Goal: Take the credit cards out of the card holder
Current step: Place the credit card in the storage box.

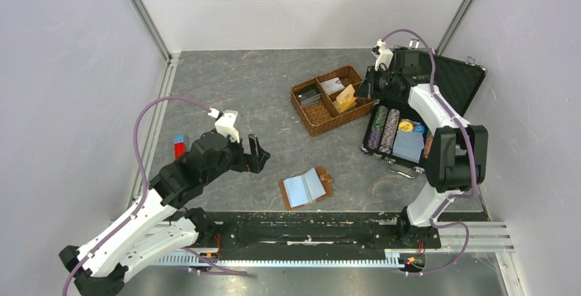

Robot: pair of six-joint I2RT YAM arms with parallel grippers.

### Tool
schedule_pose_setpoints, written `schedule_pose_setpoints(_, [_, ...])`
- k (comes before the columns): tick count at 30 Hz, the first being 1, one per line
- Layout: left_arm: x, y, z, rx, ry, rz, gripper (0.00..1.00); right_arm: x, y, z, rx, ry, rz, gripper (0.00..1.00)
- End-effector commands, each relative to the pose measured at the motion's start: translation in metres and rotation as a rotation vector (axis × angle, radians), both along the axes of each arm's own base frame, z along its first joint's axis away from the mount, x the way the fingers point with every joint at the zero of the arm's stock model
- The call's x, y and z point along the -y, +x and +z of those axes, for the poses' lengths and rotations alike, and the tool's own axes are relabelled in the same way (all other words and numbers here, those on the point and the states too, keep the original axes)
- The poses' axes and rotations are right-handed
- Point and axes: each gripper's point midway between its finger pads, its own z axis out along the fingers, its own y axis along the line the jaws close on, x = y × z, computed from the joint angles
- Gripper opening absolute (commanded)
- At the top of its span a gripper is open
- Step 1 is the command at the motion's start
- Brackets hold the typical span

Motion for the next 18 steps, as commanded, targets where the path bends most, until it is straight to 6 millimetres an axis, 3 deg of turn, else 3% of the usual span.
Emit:
schedule_pose_setpoints(1, [-0.012, 0.004, 0.013, 0.083, 0.022, 0.023, 1.00, 0.008, 0.026, 0.010, 0.033, -0.038, -0.006, 0.00])
schedule_pose_setpoints(18, [-0.019, 0.006, 0.015, 0.095, 0.030, 0.054, 1.00, 0.003, 0.031, -0.025, -0.049, -0.019, 0.022, 0.00])
